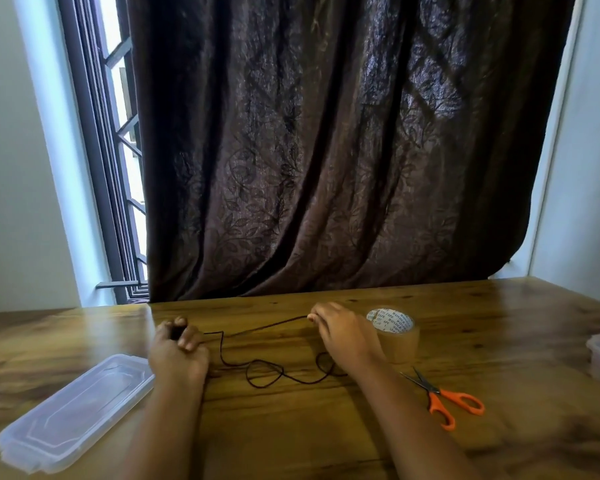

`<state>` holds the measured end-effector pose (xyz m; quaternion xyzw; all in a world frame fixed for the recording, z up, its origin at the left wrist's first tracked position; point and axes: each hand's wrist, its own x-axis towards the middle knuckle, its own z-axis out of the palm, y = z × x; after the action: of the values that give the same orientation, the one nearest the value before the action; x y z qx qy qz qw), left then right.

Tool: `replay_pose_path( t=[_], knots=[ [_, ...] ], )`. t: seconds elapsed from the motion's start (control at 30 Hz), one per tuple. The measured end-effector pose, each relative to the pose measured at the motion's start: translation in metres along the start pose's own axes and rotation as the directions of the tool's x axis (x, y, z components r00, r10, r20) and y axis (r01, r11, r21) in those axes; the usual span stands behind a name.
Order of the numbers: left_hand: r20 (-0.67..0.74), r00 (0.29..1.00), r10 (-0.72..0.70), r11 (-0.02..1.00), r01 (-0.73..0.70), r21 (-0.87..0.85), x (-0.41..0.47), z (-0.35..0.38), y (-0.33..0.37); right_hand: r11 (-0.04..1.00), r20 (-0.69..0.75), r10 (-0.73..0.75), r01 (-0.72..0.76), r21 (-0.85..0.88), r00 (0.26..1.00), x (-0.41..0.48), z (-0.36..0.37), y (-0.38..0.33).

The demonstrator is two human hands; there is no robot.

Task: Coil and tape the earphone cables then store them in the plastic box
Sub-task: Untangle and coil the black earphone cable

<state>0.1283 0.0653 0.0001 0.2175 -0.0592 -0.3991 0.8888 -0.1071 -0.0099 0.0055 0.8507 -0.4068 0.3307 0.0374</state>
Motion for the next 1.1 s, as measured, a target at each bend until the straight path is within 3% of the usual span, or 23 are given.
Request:
replay_pose_path(
  t=[0.07,0.17,0.27,0.33,0.37,0.5,0.6,0.7,0.93,1.0,1.1],
  knots=[
    [0.170,0.985,-0.007,0.940,-0.051,0.337,-0.005,0.006,-0.009,0.999,-0.030,0.017,-0.015,0.046,0.999,0.001,0.001,-0.001],
    [0.372,0.927,-0.043,0.617,-0.268,0.740,-0.019,0.015,-0.037,0.998,-0.061,-0.023,0.026,0.050,0.998,0.001,0.000,-0.009],
    [0.489,0.829,-0.270,0.317,-0.403,0.859,-0.028,0.016,-0.062,0.996,-0.061,-0.069,0.072,0.047,0.996,0.002,-0.002,-0.019],
    [0.489,0.809,-0.325,0.239,-0.430,0.870,-0.034,0.019,-0.069,0.995,-0.055,-0.079,0.082,0.060,0.995,0.002,-0.004,-0.022],
    [0.481,0.819,-0.312,0.259,-0.414,0.873,-0.036,0.021,-0.071,0.994,-0.054,-0.083,0.086,0.060,0.995,0.002,-0.004,-0.022],
    [0.407,0.897,-0.172,0.514,-0.271,0.814,-0.034,0.023,-0.069,0.993,-0.020,-0.107,0.108,0.049,0.994,0.001,-0.005,-0.025],
    [0.298,0.952,-0.065,0.783,-0.137,0.607,-0.025,0.021,-0.055,0.992,-0.011,-0.119,0.119,0.047,0.993,0.001,-0.004,-0.025],
    [0.207,0.978,-0.026,0.926,-0.055,0.373,-0.021,0.017,-0.045,0.992,0.014,-0.127,0.126,0.016,0.992,0.000,-0.001,-0.022],
    [0.186,0.977,-0.102,0.994,0.107,-0.018,-0.022,0.027,-0.035,0.999,0.043,-0.048,0.047,0.009,0.998,0.001,-0.005,-0.018],
    [0.183,0.973,-0.143,0.990,0.143,0.009,-0.017,0.022,-0.029,0.999,0.071,-0.007,0.004,0.045,0.997,-0.001,-0.006,-0.012],
    [0.240,0.938,-0.248,0.951,0.188,0.247,-0.016,0.019,-0.028,0.999,0.036,0.035,-0.036,0.032,0.999,0.000,-0.004,-0.007]
  ],
)
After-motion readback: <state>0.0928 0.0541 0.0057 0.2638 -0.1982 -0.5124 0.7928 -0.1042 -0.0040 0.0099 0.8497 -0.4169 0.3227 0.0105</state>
